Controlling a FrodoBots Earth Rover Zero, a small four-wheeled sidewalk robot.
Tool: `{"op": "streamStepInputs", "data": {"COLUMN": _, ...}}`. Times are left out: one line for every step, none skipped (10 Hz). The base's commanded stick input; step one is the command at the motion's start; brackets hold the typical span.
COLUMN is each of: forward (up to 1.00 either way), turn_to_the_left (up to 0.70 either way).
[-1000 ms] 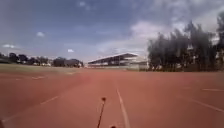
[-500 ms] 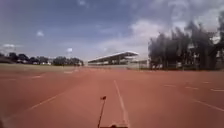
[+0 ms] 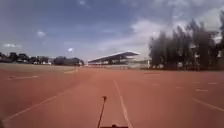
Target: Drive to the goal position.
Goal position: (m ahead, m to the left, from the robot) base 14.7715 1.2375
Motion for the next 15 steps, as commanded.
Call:
{"op": "streamStepInputs", "data": {"forward": 0.70, "turn_to_the_left": 0.00}}
{"op": "streamStepInputs", "data": {"forward": 0.70, "turn_to_the_left": 0.00}}
{"op": "streamStepInputs", "data": {"forward": 0.70, "turn_to_the_left": 0.00}}
{"op": "streamStepInputs", "data": {"forward": 0.70, "turn_to_the_left": 0.00}}
{"op": "streamStepInputs", "data": {"forward": 0.70, "turn_to_the_left": 0.00}}
{"op": "streamStepInputs", "data": {"forward": 0.70, "turn_to_the_left": 0.00}}
{"op": "streamStepInputs", "data": {"forward": 0.70, "turn_to_the_left": 0.00}}
{"op": "streamStepInputs", "data": {"forward": 0.70, "turn_to_the_left": 0.00}}
{"op": "streamStepInputs", "data": {"forward": 0.70, "turn_to_the_left": 0.00}}
{"op": "streamStepInputs", "data": {"forward": 0.70, "turn_to_the_left": 0.00}}
{"op": "streamStepInputs", "data": {"forward": 0.70, "turn_to_the_left": 0.00}}
{"op": "streamStepInputs", "data": {"forward": 0.70, "turn_to_the_left": 0.00}}
{"op": "streamStepInputs", "data": {"forward": 0.70, "turn_to_the_left": 0.00}}
{"op": "streamStepInputs", "data": {"forward": 0.70, "turn_to_the_left": 0.00}}
{"op": "streamStepInputs", "data": {"forward": 0.70, "turn_to_the_left": 0.00}}
